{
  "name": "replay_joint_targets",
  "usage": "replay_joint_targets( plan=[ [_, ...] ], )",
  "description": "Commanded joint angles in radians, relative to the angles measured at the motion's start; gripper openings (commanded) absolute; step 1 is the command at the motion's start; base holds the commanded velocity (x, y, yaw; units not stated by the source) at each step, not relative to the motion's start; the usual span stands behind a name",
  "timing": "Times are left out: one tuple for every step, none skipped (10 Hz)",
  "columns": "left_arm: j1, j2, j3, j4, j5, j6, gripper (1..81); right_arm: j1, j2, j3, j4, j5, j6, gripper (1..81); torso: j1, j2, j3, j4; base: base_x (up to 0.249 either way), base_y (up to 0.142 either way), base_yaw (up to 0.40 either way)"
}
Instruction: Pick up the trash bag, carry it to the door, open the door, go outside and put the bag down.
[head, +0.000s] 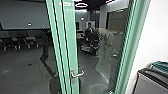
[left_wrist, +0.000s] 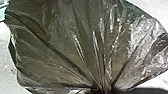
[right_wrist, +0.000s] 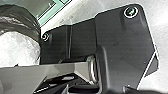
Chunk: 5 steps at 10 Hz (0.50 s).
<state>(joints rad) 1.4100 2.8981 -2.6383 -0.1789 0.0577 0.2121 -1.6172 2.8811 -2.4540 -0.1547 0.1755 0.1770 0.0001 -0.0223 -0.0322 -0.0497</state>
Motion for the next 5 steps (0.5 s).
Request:
replay_joint_targets(
  plan=[
    [-0.065, -0.009, -0.002, 0.003, 0.057, 0.007, 1.0, 0.044, -0.006, 0.018, -0.002, -0.042, 0.021, 81.1, 0.000, 0.000, 0.000, 0.000, 0.000, 0.000, 0.249],
    [-0.065, -0.009, -0.002, 0.003, 0.057, 0.007, 1.0, 0.047, -0.007, 0.018, -0.002, -0.042, 0.030, 81.1, 0.000, 0.000, 0.000, 0.000, 0.000, 0.000, 0.248],
    [-0.065, -0.009, -0.002, 0.003, 0.057, 0.007, 1.0, 0.048, -0.006, 0.018, 0.000, -0.042, 0.030, 81.1, 0.000, 0.000, 0.000, 0.000, 0.000, 0.000, 0.248],
    [-0.065, -0.008, -0.002, 0.003, 0.057, 0.007, 1.0, 0.049, -0.003, 0.014, -0.002, -0.042, 0.030, 81.1, 0.000, 0.000, 0.000, 0.000, 0.000, 0.000, 0.242],
    [-0.065, -0.006, -0.002, 0.006, 0.057, 0.007, 1.0, 0.049, -0.001, 0.012, -0.005, -0.044, 0.029, 81.1, 0.000, 0.000, 0.000, 0.000, 0.000, 0.000, 0.236]
  ],
)
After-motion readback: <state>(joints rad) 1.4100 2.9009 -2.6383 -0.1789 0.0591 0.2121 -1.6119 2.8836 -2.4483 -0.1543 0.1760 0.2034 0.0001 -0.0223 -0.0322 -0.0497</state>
